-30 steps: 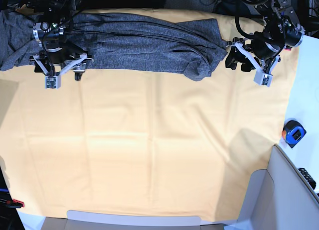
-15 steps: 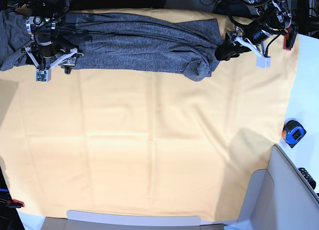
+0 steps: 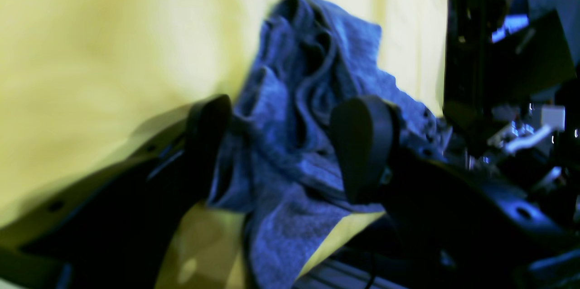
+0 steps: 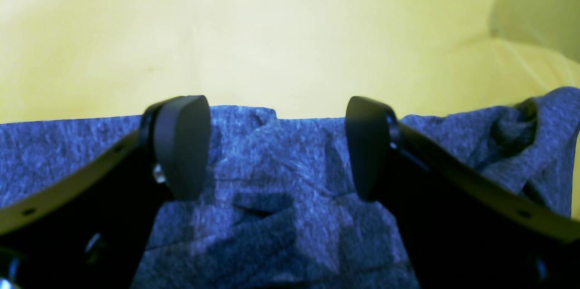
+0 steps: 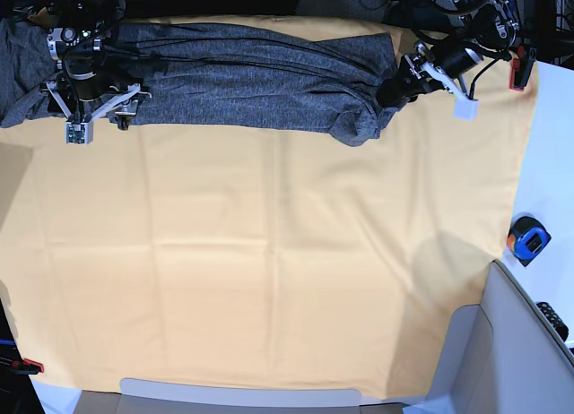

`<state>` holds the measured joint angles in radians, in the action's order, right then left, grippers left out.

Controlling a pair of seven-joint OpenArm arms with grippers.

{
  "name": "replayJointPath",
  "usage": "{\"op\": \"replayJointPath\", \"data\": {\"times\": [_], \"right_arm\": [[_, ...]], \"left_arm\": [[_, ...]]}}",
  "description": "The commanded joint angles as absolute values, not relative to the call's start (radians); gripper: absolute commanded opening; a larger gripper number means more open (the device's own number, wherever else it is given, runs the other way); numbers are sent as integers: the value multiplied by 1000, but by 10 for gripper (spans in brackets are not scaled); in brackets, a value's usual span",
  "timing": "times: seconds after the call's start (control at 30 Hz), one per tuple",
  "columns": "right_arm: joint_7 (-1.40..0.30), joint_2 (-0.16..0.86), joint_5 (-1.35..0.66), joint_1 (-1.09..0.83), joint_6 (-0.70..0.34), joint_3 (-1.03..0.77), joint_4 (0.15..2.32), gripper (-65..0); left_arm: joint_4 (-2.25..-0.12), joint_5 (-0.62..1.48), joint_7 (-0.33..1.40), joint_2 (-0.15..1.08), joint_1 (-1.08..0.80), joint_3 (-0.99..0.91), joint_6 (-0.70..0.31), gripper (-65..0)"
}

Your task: Fold the T-shirt properly

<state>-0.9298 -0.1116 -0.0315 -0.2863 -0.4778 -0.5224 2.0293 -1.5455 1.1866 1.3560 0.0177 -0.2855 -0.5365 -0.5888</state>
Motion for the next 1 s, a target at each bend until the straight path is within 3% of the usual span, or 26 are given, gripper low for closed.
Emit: {"op": "replayJointPath", "data": {"times": [0.0, 0.33, 0.7, 0.8, 0.97], "right_arm": [[-906, -105, -38, -286, -476, -524, 2045, -191], [-906, -104, -33, -300, -478, -527, 2045, -191], [-906, -104, -36, -294, -478, -688, 2041, -191], [-906, -104, -36, -295, -478, -722, 2040, -191], [-906, -104, -36, -297, -478, -786, 2040, -191]], "left_arm": [[-1560, 1147, 1396, 18, -295, -507, -579, -283], [-1647, 1145, 1396, 12, -317, -412, -578, -284], [-1647, 1147, 1396, 8, -314, -389, -578, -297], [-1647, 1147, 1396, -5, -312, -395, -582, -368], [-1647, 1147, 1396, -21, -283, -387, -584, -594]]}}
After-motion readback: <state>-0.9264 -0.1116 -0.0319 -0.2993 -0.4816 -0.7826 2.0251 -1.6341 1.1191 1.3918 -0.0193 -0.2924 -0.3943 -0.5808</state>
